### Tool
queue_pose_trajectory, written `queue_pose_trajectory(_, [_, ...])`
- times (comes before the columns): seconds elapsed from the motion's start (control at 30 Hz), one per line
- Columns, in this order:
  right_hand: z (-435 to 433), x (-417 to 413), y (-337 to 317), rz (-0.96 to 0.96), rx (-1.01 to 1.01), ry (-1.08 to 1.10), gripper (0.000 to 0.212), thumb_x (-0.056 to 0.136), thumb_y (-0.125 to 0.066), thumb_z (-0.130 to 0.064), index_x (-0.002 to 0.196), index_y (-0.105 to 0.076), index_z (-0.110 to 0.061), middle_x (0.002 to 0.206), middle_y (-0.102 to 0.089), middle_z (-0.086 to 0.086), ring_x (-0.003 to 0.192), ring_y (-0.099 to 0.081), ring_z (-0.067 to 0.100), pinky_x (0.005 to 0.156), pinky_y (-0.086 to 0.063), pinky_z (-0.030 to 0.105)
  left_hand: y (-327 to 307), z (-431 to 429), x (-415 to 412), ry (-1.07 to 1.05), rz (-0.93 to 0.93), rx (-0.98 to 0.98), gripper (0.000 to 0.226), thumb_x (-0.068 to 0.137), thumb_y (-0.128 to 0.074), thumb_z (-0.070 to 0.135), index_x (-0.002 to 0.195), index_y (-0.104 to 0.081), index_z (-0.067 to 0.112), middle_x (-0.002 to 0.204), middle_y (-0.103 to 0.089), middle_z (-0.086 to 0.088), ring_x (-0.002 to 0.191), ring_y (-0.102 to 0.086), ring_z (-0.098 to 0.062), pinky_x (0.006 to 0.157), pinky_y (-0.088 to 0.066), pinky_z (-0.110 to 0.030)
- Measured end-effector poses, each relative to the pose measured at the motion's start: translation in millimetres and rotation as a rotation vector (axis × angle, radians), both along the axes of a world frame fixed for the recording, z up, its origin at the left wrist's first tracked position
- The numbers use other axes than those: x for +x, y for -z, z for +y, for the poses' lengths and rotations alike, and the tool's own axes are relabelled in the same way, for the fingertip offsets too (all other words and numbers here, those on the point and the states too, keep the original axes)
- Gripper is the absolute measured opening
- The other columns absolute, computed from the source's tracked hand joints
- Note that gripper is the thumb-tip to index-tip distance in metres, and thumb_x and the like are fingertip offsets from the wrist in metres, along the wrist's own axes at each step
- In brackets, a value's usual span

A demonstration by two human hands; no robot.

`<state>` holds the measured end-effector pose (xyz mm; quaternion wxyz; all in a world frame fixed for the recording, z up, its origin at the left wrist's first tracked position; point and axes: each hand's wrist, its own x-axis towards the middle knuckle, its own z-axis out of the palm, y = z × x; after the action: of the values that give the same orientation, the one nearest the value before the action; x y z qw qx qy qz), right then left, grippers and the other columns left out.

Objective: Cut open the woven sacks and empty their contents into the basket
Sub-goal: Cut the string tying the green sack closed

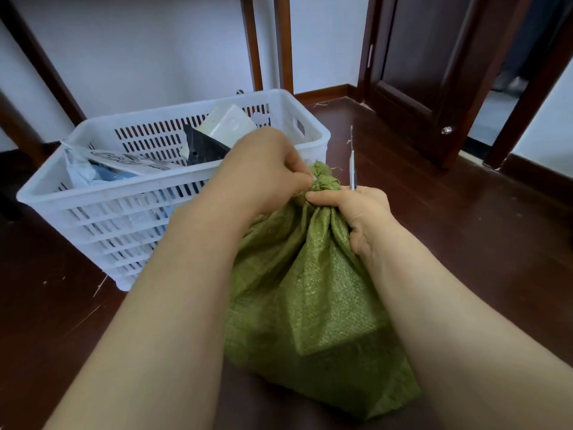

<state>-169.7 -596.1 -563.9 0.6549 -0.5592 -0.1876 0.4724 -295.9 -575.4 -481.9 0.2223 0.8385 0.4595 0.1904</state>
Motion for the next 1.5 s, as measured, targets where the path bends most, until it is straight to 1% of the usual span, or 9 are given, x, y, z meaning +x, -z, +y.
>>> queue_pose_trajectory(0.1, [-1,-2,0,0.012,0.002,-0.012,0.03,0.056,-0.075,0.018,0.081,-0.065,0.006,0.073,-0.068,0.023,0.06,-0.069,0.032,0.055,-0.058,0.045,6,-4,11,0.085,-0.123,-0.012,0.01,0.083,-0.072,0.018,0.084,-0.074,0.027,0.083,-0.068,0.015,0.073,-0.059,0.004,0.074,-0.048,-0.014])
queue_pose_trajectory(0.27, [-2,-1,2,-0.019,0.01,-0.053,0.033,0.055,-0.07,0.019,0.083,-0.066,0.002,0.079,-0.066,0.026,0.068,-0.067,0.038,0.064,-0.058,0.054,43,7,16,0.024,-0.045,0.076,0.029,0.093,-0.056,0.011,0.117,-0.068,0.02,0.127,-0.062,0.004,0.121,-0.051,-0.014,0.099,-0.035,-0.023])
queue_pose_trajectory(0.47, [-3,3,5,-0.01,0.02,-0.008,0.04,0.054,-0.048,0.018,0.084,-0.061,-0.006,0.071,-0.057,0.017,0.064,-0.059,0.029,0.064,-0.051,0.042,64,11,8,-0.109,-0.317,-0.194,0.026,0.087,-0.066,0.03,0.112,-0.071,0.026,0.117,-0.068,0.006,0.109,-0.059,-0.01,0.1,-0.047,-0.034])
queue_pose_trajectory(0.67, [-8,-2,-1,0.045,0.046,-0.079,0.051,0.035,-0.04,0.0,0.079,-0.066,0.0,0.072,-0.057,0.018,0.052,-0.056,0.028,0.061,-0.051,0.036,67,12,4,-0.053,-0.203,-0.309,0.047,0.077,-0.077,0.027,0.122,-0.063,0.027,0.114,-0.066,0.005,0.105,-0.061,-0.015,0.098,-0.049,-0.038])
queue_pose_trajectory(0.8, [-11,-1,-9,0.059,0.0,-0.189,0.013,0.069,-0.058,-0.02,0.069,-0.061,-0.008,0.047,-0.044,-0.001,0.029,-0.021,0.008,0.035,-0.021,0.013,70,14,7,-0.045,-0.114,-0.251,0.049,0.079,-0.074,0.027,0.126,-0.06,0.021,0.124,-0.063,0.0,0.118,-0.055,-0.018,0.096,-0.041,-0.027])
queue_pose_trajectory(0.93, [-14,2,-14,-0.055,-0.023,-0.152,0.031,0.08,-0.075,-0.023,0.063,-0.055,-0.007,0.04,-0.049,0.0,0.024,-0.037,0.007,0.03,-0.027,0.011,80,8,13,-0.196,-0.04,-0.049,0.052,0.082,-0.07,0.026,0.131,-0.052,0.021,0.128,-0.059,-0.003,0.119,-0.053,-0.025,0.091,-0.042,-0.034])
queue_pose_trajectory(1.13, [-7,7,-4,-0.071,-0.061,-0.157,0.024,0.077,-0.077,-0.012,0.087,-0.055,-0.01,0.058,-0.043,0.002,0.027,-0.021,0.002,0.03,-0.014,0.012,79,5,13,-0.356,-0.461,0.094,0.056,0.079,-0.063,0.002,0.131,-0.056,0.022,0.129,-0.061,0.004,0.12,-0.054,-0.013,0.104,-0.042,-0.031])
queue_pose_trajectory(1.37, [-7,12,5,0.087,-0.021,-0.13,0.027,0.081,-0.065,0.009,0.105,-0.06,-0.002,0.065,-0.057,0.007,0.025,-0.022,0.001,0.027,-0.017,0.013,82,8,15,-0.2,-0.917,-0.548,0.067,0.066,-0.068,0.02,0.131,-0.056,0.01,0.11,-0.068,0.001,0.093,-0.065,-0.011,0.072,-0.05,-0.023])
queue_pose_trajectory(1.5, [-7,13,8,0.05,-0.066,-0.153,0.031,0.082,-0.058,0.014,0.108,-0.058,-0.003,0.052,-0.051,0.005,0.024,-0.021,0.001,0.028,-0.017,0.012,91,8,12,-0.191,-0.882,-0.525,0.077,0.065,-0.085,0.008,0.134,-0.051,0.009,0.119,-0.066,-0.005,0.105,-0.065,-0.015,0.095,-0.052,-0.037])
